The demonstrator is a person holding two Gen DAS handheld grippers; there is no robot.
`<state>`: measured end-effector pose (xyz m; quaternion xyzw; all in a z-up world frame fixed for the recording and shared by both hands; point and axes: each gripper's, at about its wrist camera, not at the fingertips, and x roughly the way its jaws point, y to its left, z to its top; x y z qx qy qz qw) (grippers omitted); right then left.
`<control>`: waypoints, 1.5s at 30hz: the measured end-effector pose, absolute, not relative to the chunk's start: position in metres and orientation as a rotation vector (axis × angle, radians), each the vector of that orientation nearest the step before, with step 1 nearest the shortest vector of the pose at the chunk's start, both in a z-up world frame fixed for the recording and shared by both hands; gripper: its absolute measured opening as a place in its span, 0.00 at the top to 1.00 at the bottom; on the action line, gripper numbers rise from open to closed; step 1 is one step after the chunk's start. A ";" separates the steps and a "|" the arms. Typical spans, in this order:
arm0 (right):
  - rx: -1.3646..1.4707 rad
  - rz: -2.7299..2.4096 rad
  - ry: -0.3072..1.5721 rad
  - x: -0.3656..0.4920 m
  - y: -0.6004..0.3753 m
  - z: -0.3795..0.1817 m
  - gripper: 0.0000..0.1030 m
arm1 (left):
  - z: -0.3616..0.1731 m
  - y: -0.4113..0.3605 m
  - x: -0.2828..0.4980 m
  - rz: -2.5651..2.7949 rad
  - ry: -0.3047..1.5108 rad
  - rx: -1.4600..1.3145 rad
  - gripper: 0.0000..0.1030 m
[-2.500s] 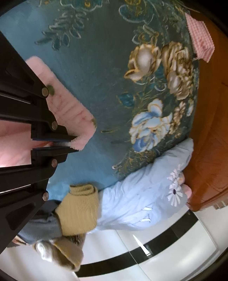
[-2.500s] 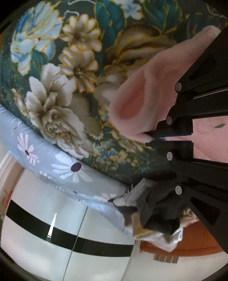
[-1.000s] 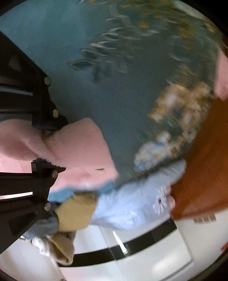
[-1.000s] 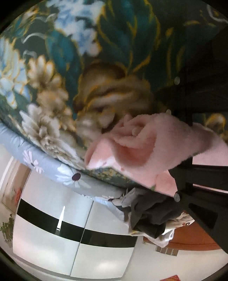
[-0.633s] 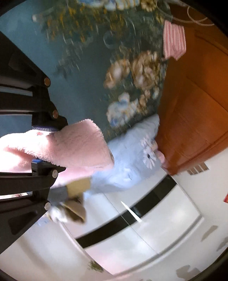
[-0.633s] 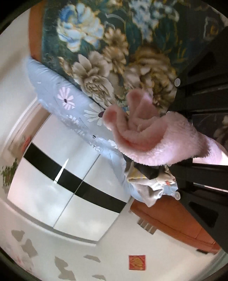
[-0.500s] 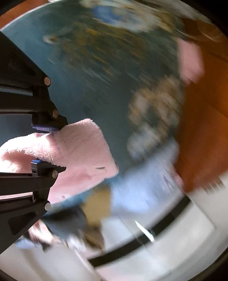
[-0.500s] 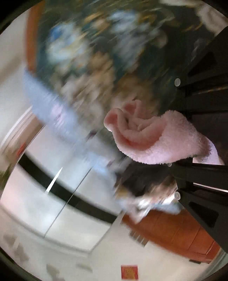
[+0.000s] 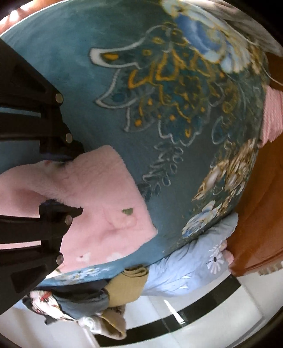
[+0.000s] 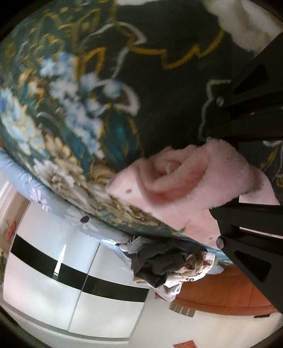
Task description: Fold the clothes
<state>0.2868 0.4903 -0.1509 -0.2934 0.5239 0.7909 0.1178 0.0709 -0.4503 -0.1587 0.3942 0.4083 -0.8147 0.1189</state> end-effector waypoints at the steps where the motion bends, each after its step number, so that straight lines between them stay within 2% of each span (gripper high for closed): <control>1: -0.854 2.311 1.545 0.290 0.491 -0.154 0.86 | -0.159 -0.450 0.076 -2.383 1.214 1.150 0.67; 8: -0.842 2.297 1.555 0.292 0.490 -0.153 0.84 | -0.143 -0.454 0.103 -2.399 1.233 1.126 0.49; 11: -0.829 2.283 1.534 0.297 0.488 -0.148 0.74 | -0.134 -0.460 0.116 -2.376 1.261 1.052 0.45; 15: -0.748 2.206 1.344 0.320 0.486 -0.120 0.53 | -0.112 -0.458 0.130 -2.400 1.208 0.963 0.45; 19: -0.623 2.171 1.038 0.338 0.466 -0.072 0.50 | -0.089 -0.424 0.125 -2.542 1.080 0.949 0.43; 21: -0.590 2.270 0.934 0.327 0.439 -0.049 0.50 | -0.082 -0.396 0.116 -2.631 0.996 0.983 0.43; 25: -0.650 2.594 0.858 0.265 0.349 -0.033 0.47 | -0.089 -0.334 0.085 -2.763 0.928 1.180 0.43; 28: -0.849 2.831 0.761 0.200 0.254 -0.042 0.46 | -0.099 -0.303 0.067 -2.750 0.996 1.314 0.43; 31: -1.028 2.961 0.486 0.149 0.163 -0.054 0.46 | -0.106 -0.284 0.048 -2.698 1.089 1.407 0.43; 34: -1.196 3.029 0.350 0.109 0.104 -0.066 0.46 | -0.108 -0.262 0.028 -2.640 1.103 1.462 0.43; 36: -1.280 3.041 0.366 0.088 0.085 -0.070 0.46 | -0.109 -0.251 0.013 -2.618 1.091 1.493 0.43; 40: -1.254 3.138 0.289 0.080 0.062 -0.080 0.43 | -0.115 -0.228 -0.018 -2.554 1.022 1.564 0.43; 45: -1.249 3.215 0.469 0.081 0.079 -0.081 0.34 | -0.135 -0.214 -0.043 -2.405 1.027 1.656 0.45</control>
